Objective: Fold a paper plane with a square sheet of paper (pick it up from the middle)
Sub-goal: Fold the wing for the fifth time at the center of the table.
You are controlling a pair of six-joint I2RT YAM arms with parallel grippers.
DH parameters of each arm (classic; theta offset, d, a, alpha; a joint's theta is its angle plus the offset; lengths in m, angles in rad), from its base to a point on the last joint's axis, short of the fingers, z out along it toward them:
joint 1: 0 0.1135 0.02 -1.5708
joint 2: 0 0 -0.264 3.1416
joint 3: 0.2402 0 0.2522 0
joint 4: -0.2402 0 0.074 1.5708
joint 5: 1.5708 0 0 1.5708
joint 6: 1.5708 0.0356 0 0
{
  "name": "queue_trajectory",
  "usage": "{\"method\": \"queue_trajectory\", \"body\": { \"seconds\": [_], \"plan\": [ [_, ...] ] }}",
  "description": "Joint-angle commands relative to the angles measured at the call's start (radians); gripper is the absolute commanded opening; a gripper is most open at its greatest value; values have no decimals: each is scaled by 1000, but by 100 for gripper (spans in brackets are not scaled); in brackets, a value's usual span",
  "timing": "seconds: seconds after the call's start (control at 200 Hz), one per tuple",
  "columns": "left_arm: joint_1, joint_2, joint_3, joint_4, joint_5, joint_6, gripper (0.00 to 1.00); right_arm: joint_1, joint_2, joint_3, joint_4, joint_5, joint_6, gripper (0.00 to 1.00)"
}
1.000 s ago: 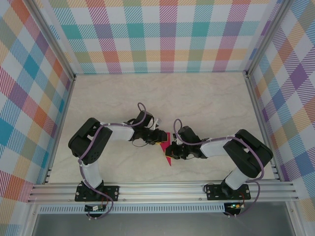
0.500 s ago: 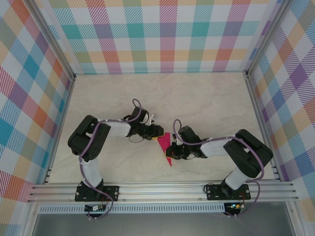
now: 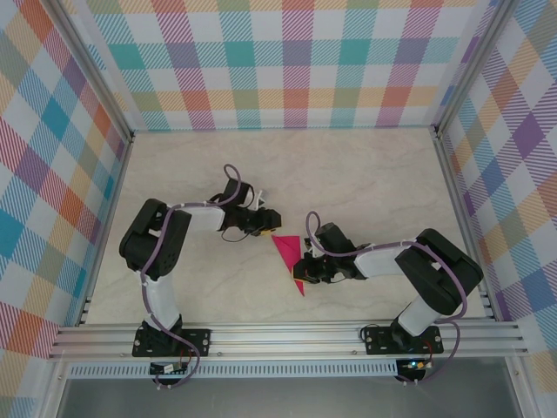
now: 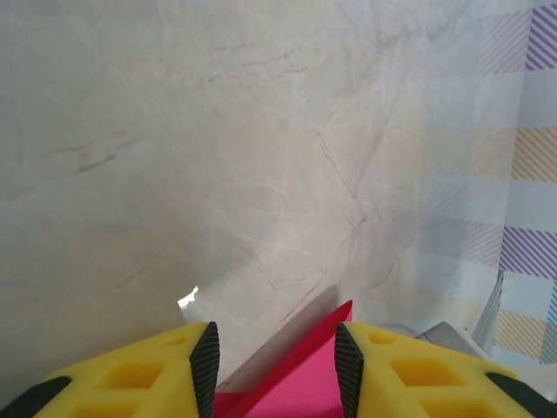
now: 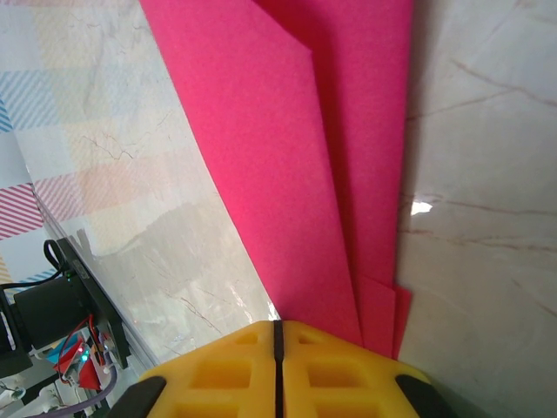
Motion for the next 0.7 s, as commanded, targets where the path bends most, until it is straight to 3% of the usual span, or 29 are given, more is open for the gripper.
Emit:
{"method": "queue_trajectory", "body": {
  "seconds": [0.0,0.145,0.315,0.695],
  "plan": [
    [11,-83,23,-54,2,26,43,7,28,1,-127,-3,-17,9],
    [-2,-203,-19,-67,4,-6,41,6,46,33,-113,3,-3,9],
    [-73,-270,-71,-71,-4,-27,32,6,66,47,-77,5,22,9],
    [-186,-100,-94,36,3,-71,23,6,36,5,-15,34,69,10]
  ]
}}
